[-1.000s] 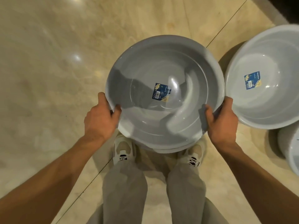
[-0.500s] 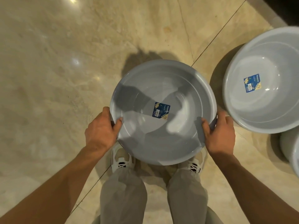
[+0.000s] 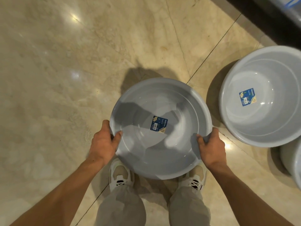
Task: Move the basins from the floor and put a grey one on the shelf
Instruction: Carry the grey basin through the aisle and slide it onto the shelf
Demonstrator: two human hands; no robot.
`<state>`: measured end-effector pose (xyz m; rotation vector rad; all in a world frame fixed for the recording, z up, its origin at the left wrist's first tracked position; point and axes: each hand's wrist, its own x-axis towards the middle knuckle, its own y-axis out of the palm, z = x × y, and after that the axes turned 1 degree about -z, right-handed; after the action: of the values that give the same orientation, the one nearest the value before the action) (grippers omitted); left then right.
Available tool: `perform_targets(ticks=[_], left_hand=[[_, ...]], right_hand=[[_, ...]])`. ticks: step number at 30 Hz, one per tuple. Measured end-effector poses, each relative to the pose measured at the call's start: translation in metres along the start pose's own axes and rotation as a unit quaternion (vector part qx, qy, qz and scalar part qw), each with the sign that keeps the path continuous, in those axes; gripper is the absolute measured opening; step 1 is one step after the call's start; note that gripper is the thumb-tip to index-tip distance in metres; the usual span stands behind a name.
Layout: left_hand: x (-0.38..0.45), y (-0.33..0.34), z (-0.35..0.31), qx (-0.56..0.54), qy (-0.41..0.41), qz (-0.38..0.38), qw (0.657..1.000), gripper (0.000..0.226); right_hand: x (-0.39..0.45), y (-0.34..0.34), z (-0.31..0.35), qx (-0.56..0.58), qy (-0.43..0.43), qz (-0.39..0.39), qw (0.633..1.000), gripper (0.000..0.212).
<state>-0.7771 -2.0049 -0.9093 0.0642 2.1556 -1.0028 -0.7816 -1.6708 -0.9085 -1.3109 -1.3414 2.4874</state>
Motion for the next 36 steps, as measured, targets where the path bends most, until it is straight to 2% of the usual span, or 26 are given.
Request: perform_targets(ticks=[9,14,19,26,31,36], left_hand=[[-0.016,-0.056,-0.047,0.014,0.067,-0.013,0.998,0.023],[-0.026,-0.094,-0.116,0.001,0.117,0.011,0.993,0.023],[-0.037,-0.108,-0.201,0.041,0.171,0.020,0.984,0.023],[-0.065,-0.066,-0.312,0.064,0.212,0.066,0.973,0.028],[-0.075,-0.013,-0.366,0.097,0.244,0.063,0.963,0.030],[-0.055,0.036,-0.386,0.123,0.245,0.057,0.960,0.031]], right_hand=[[-0.034,-0.049,0.020,0.058,-0.026,-0.042,0.997,0.036],[-0.051,-0.104,0.024,0.105,-0.012,-0.071,0.992,0.023],[-0.070,-0.164,0.012,0.194,0.020,-0.124,0.973,0.019],[-0.064,-0.241,-0.051,0.209,0.037,-0.221,0.952,0.019],[-0.043,-0.273,-0.102,0.216,0.074,-0.219,0.949,0.024],[-0.006,-0.278,-0.131,0.203,0.084,-0.237,0.946,0.024]])
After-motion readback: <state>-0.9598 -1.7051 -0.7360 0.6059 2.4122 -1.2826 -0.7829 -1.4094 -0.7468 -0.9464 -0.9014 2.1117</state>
